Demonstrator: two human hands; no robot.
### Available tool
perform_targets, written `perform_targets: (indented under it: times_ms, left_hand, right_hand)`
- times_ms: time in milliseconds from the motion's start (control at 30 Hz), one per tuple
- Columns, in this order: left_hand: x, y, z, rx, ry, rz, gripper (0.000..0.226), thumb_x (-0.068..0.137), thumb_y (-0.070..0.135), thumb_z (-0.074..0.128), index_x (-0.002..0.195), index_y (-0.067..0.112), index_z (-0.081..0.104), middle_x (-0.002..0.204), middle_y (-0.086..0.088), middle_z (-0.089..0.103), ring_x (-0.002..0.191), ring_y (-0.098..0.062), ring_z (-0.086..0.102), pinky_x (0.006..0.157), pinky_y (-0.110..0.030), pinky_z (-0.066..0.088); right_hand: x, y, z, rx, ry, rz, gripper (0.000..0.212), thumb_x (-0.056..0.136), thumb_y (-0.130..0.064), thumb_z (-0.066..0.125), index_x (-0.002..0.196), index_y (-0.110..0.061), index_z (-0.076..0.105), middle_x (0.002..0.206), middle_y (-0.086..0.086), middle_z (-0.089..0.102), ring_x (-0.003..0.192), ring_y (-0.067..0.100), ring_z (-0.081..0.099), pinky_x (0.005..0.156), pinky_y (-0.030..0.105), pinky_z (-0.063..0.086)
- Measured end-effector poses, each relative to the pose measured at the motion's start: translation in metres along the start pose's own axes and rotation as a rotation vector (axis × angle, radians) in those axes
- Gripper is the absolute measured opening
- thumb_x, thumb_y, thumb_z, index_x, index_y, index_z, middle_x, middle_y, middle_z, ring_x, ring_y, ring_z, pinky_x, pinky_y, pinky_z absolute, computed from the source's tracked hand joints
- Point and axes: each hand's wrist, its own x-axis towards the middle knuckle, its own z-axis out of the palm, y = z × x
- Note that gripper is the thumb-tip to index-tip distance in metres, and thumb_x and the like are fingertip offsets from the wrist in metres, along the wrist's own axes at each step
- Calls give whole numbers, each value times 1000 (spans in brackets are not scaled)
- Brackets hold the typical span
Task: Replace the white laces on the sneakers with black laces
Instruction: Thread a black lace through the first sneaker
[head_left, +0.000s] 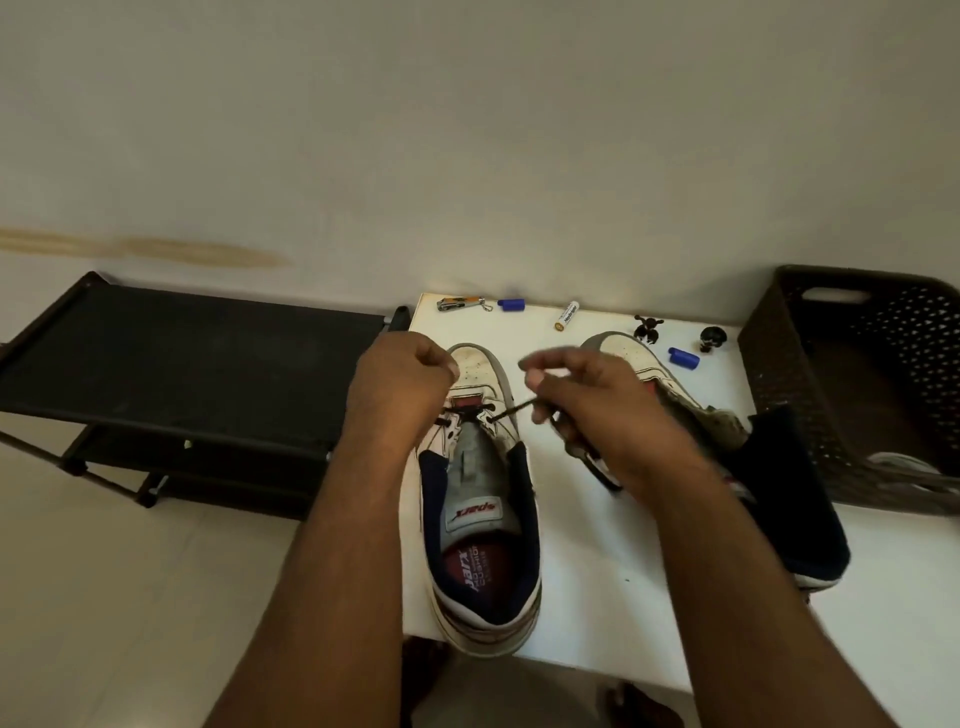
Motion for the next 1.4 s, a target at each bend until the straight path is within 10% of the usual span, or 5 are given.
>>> perform_targets:
  times_ms: [433,667,867,1067,1400]
  left_hand:
    - [-54,35,-2,-418,-595,75,48,84,56,49,88,14,72,74,-12,67,80,-19,68,93,-38,42]
    - [-53,32,-38,-414,-204,135,13,87,19,69,82,8,74,53,11,57,49,-3,47,53,-16,43]
    - [-59,40,-42,-334,-170,221,11,84,15,72,77,6,71,44,15,56,34,5,45,42,-6,32]
    - [-54,20,-48,-9,-54,173,14,80,30,76,75,18,75,60,12,62,58,-1,56,59,-23,36]
    - [-41,12,-42,-51,-39,106,14,79,26,77,73,15,74,54,13,60,48,3,52,57,-22,36]
  right_hand:
    - [-22,-58,-10,730,226,-314,22,85,12,57,95,-5,67,82,11,67,69,17,64,67,26,55]
    - [-24,-35,-24,-469,414,-423,33,83,-7,70,109,-27,70,127,-18,48,99,2,56,84,17,47]
    - [-21,-37,-3,-265,255,-342,10,84,-10,71,89,-14,78,57,-21,64,52,-3,52,61,18,43]
    - [-42,-42,-5,-947,227,-168,50,89,-18,63,137,-23,51,132,-5,56,120,17,52,88,23,34]
    - [-12,-15,-16,-782,233,-133,28,88,-19,66,116,-18,70,112,6,70,101,18,61,77,15,39]
